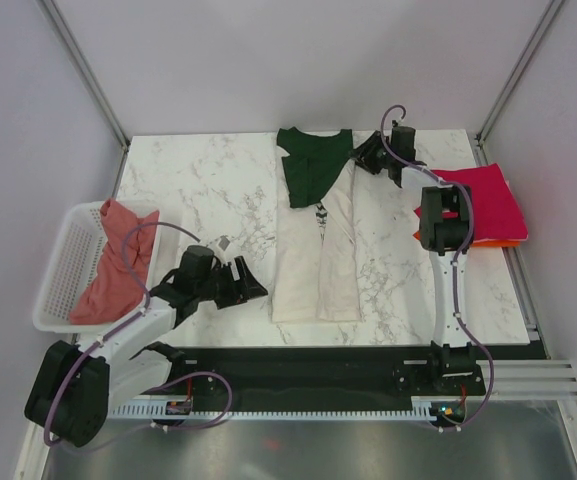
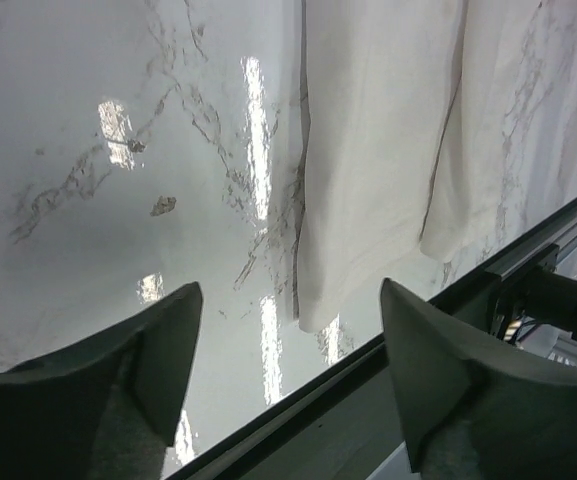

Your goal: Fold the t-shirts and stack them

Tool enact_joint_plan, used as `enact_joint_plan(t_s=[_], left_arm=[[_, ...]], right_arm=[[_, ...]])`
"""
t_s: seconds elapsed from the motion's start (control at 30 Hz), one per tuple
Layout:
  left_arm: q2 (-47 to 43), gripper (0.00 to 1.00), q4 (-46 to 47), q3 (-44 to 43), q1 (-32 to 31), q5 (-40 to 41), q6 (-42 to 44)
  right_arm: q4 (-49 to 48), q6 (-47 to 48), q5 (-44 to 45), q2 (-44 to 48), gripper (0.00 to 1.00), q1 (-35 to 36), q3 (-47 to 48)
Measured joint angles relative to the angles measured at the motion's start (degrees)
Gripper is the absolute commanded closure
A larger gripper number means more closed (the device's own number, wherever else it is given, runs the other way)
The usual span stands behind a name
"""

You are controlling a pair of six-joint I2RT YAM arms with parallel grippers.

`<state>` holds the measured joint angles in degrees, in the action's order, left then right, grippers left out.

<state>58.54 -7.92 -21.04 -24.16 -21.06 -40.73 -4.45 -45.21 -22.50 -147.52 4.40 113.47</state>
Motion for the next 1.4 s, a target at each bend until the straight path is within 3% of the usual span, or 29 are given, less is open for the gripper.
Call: enact_joint_plan(t_s=[0.07, 0.17, 0.3, 0.57, 0.73, 0.9, 1.1, 1.2, 1.4], left_arm=[[-0.02, 0.01, 1.70, 0.28, 0.79, 0.00, 0.22], [-0.39, 0.00, 3.91, 1.53, 2.10, 0.09, 0.13], [-2.58, 0.00, 5.40, 4.00, 3.61, 0.48, 0.09], [-9.01, 0.00, 11.13, 8.66, 6.08, -1.44, 0.02], [-13.27, 0.00, 13.18, 9.88, 6.10, -1.81, -0.31], [-12.04, 0.00, 14.01, 9.86, 6.10, -3.08, -0.37], [-11.15, 0.00, 12.81, 9.68, 5.64, -5.16, -0.37], [-12.00, 0.04, 11.47, 9.29, 4.68, -5.60, -0.37], [-8.35, 0.28, 9.27, 5.95, 0.98, -6.08, -0.98]], right_arm=[[-1.42, 0.61, -0.22, 0.07, 0.41, -0.66, 0.31], [-2.14, 1.79, 0.59, 0.76, 0.12, -1.31, 0.31], [-0.59, 5.20, 3.41, 4.83, 0.02, -1.46, -3.26], [3.63, 9.84, 9.70, 20.35, 0.02, -1.36, -19.26], [5.01, 10.40, 14.08, 36.92, 0.02, -1.09, -32.30], [7.04, 12.44, 16.26, 53.09, 0.02, 0.72, -45.00], [13.25, 15.85, 14.69, 70.16, 0.20, 4.94, -66.27], [17.66, 16.31, 12.57, 74.77, 0.27, 5.25, -74.25], [21.86, 13.77, 7.82, 79.65, 0.35, 12.24, -83.95]])
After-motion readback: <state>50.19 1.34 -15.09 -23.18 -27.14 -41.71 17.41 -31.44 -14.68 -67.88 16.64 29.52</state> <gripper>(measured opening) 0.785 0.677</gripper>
